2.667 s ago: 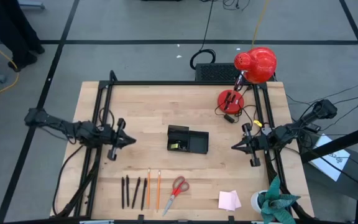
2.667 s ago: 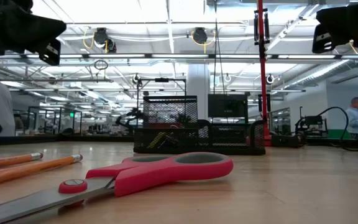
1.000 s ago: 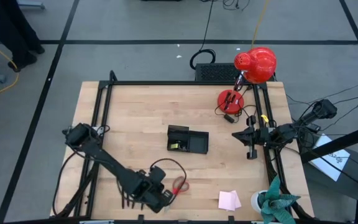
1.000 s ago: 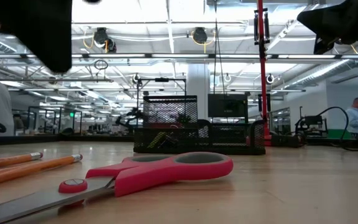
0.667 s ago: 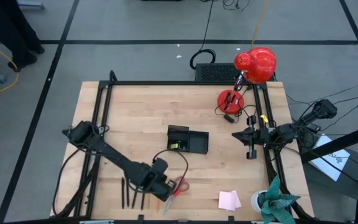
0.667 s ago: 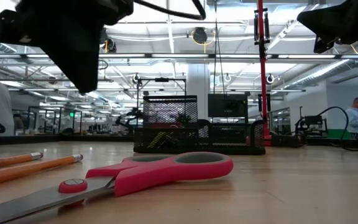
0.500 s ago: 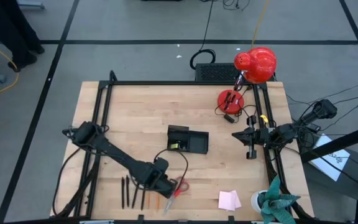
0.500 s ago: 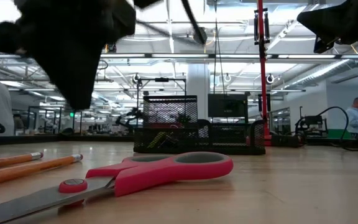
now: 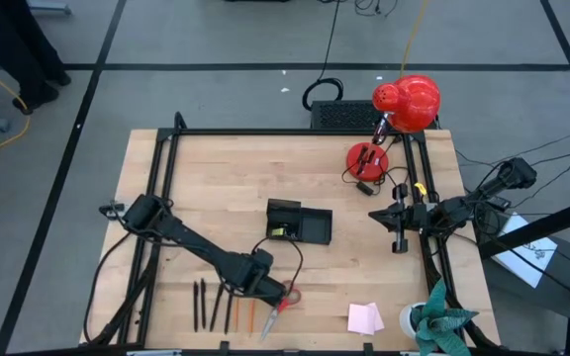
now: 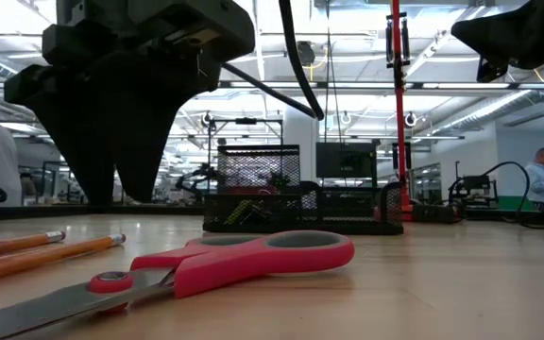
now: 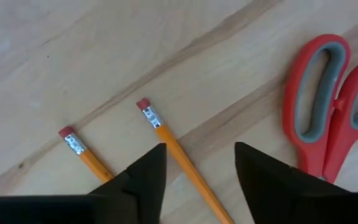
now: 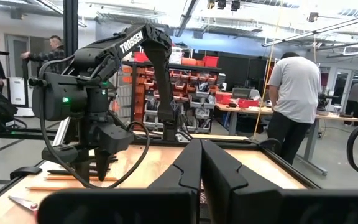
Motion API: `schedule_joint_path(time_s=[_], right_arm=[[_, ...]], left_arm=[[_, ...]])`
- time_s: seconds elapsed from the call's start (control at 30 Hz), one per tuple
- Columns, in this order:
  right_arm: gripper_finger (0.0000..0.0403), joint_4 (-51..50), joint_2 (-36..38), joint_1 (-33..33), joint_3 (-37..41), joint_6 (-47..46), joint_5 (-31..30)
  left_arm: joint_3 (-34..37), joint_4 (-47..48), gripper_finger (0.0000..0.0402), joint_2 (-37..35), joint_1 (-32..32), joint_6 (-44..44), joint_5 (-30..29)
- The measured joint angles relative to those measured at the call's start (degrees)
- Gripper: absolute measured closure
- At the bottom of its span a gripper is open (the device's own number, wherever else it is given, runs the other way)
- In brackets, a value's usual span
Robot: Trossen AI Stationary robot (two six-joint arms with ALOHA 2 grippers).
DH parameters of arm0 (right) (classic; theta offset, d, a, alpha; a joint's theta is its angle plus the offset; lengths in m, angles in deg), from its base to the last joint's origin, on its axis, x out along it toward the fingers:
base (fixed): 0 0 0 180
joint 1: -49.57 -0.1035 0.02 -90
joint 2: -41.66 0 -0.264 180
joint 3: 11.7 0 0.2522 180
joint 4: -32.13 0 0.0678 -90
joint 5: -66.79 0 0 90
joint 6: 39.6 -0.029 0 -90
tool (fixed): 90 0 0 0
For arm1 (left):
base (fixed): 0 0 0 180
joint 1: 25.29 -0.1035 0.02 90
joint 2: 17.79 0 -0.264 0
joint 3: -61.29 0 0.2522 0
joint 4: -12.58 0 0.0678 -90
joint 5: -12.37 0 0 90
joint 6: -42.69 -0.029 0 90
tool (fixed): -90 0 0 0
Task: Pick and place office supplies into organizer
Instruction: Put the right pencil into the desk organizer
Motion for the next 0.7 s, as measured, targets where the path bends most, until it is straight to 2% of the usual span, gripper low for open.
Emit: schedule_joint_path(time_s=[0.2, 0.7], right_arm=[[0.0399, -0.6, 0.0, 0.0, 0.0, -2.3, 0.0], [0.0399, -1.3, 0.0, 0.0, 0.0, -2.3, 0.0]], left_arm=[[0.0, -0.4, 0.0179, 0.5, 0.1, 1.0, 0.4], [0.1, -0.1, 0.0179, 2.0, 0.3, 2.5, 0.4]])
